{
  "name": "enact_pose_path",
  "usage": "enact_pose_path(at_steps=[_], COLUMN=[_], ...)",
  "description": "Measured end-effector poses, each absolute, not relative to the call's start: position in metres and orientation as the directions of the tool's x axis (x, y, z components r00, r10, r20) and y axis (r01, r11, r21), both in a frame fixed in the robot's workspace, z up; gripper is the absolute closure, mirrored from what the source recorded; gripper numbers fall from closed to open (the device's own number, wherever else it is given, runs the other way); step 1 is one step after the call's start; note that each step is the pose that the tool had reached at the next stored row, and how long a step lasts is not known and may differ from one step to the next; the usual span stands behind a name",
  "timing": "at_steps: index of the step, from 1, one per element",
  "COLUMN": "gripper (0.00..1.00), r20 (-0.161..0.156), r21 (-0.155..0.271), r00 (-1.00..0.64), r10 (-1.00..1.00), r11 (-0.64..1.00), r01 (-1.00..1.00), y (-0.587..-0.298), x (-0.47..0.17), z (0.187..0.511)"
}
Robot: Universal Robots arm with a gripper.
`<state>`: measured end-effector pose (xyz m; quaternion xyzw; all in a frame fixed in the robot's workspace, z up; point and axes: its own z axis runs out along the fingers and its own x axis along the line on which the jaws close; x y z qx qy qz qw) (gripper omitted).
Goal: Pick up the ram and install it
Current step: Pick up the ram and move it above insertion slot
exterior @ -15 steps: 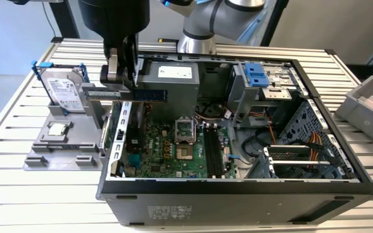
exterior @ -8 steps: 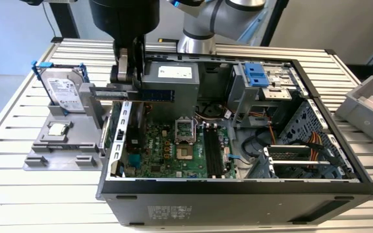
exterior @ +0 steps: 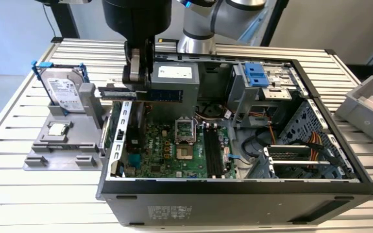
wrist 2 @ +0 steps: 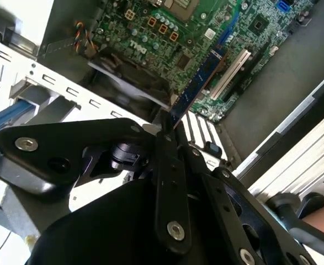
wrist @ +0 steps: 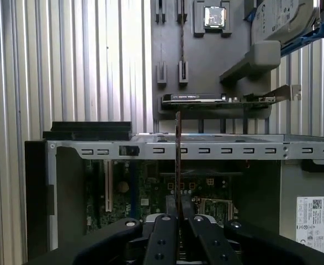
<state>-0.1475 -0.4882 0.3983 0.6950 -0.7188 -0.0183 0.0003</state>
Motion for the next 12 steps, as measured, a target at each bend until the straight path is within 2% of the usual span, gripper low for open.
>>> enact_pose_path(at_steps=[12], gripper=[1.0], r20=[-0.025], r21=[0.027], r00=[-0.034], r10=[-0.999], r11=[0.033], r01=[-0.999], y=[-0.488], x=[-0.124], z=[0.398])
